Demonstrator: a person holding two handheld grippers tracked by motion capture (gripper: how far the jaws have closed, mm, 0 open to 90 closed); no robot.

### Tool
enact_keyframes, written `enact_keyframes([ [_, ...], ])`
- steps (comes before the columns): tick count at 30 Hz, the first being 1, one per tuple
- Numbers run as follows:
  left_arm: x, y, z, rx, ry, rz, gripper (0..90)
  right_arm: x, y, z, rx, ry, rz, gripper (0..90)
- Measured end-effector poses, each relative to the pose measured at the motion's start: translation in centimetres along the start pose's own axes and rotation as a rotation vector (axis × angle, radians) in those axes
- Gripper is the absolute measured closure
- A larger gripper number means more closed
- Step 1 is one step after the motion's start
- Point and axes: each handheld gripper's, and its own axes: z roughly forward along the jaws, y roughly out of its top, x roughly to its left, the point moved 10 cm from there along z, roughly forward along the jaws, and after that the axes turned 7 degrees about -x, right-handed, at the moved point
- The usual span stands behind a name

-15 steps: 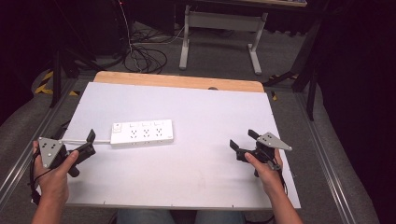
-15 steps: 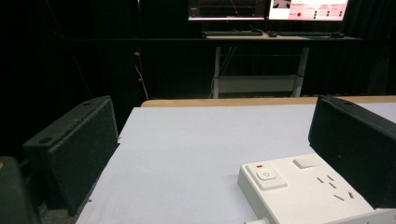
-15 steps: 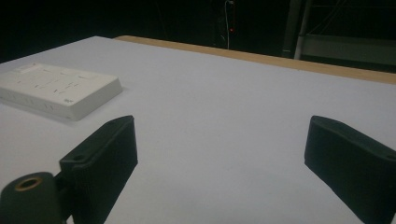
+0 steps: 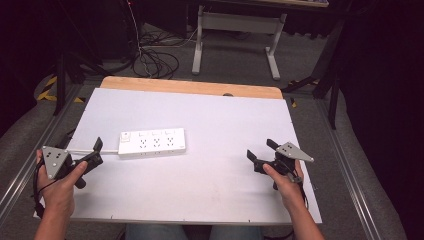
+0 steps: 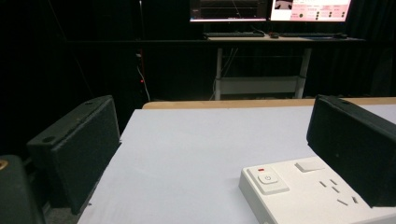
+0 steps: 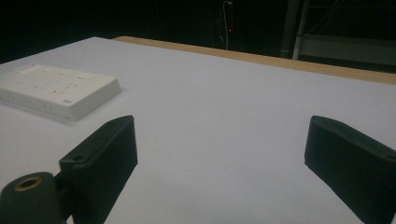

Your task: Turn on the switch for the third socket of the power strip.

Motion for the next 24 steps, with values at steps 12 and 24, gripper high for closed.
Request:
enact_keyframes([
  [12, -0.07, 0.31, -0.04, -0.024, 0.008, 0.04, 23.7, -0.01, 0.02, 0.05, -0.001, 0.001, 0.001, 9.8],
  [24, -0.26, 0.48, -0.22, -0.03, -0.032, 0.068, 58.5, -0.04, 0.03, 0.01, -0.002, -0.001, 0.004, 9.8],
])
